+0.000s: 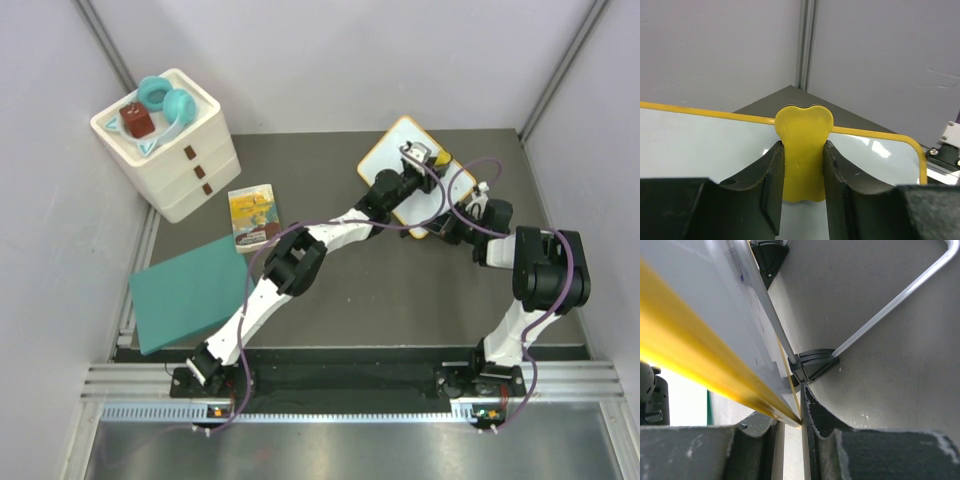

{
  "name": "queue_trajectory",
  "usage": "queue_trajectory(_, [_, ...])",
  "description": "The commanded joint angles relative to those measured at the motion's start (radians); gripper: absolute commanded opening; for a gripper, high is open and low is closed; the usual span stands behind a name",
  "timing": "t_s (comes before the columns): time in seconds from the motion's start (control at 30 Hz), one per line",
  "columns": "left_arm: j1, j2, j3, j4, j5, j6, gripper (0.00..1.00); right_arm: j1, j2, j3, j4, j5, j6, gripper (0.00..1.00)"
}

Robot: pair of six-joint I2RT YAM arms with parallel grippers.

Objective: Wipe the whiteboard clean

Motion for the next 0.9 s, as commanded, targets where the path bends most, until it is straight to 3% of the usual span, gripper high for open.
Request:
queue_trajectory(0.0, [0.047, -0.025, -0.046, -0.025, -0.086, 0.024, 0.00, 0.013, 0.001, 0.012, -0.053, 0.003, -0.048, 0.00])
queue_trajectory(0.17, [0.070, -0.029, -0.040, 0.023, -0.139, 0.015, 0.00, 0.016, 0.002, 0.023, -0.077, 0.012, -0.058, 0.00])
queue_trajectory(0.57, [-0.007, 0.040, 0.088, -0.009, 0.051, -0.040, 0.00, 0.023, 0.008, 0.037, -0.116, 0.030, -0.065, 0.00])
queue_trajectory(0.87, [-0.035, 0.030, 0.063, -0.015, 0.034, -0.047, 0.00, 0.021, 0.013, 0.044, -0.134, 0.041, -0.064, 0.00])
